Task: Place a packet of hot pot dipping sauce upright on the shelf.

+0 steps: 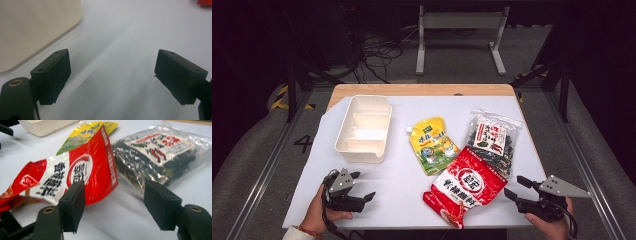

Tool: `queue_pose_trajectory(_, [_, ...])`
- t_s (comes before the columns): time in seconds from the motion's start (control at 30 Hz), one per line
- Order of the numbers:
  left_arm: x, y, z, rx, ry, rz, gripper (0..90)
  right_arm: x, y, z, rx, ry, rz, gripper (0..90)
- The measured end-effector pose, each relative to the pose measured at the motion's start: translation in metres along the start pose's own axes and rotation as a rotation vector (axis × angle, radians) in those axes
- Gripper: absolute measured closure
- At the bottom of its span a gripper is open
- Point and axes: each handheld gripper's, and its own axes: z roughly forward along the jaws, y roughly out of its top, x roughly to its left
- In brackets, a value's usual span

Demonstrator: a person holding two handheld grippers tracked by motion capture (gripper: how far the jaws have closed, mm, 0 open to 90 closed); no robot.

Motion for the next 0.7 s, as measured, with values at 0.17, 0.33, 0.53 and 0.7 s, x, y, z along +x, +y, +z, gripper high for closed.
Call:
queue_pose_trajectory(0.17, [-0.006, 0.006, 0.005, 0.004, -0.031, 0.029, 15.9, 0.004, -0.008, 0.002, 0.049, 0.045, 0.026, 29.0])
queue_pose_trajectory(0.33, [-0.008, 0.008, 0.011, 0.015, -0.049, 0.04, 12.3, 0.008, -0.012, 0.015, 0.124, 0.112, 0.071, 25.6])
queue_pose_trajectory(0.53, [-0.01, 0.012, 0.013, 0.006, -0.071, 0.052, 12.2, 0.018, -0.012, 0.03, 0.155, 0.22, 0.106, 23.6])
queue_pose_trajectory(0.7, [-0.012, 0.015, 0.017, 0.01, -0.087, 0.057, 12.2, 0.029, -0.006, 0.047, 0.175, 0.265, 0.099, 23.6])
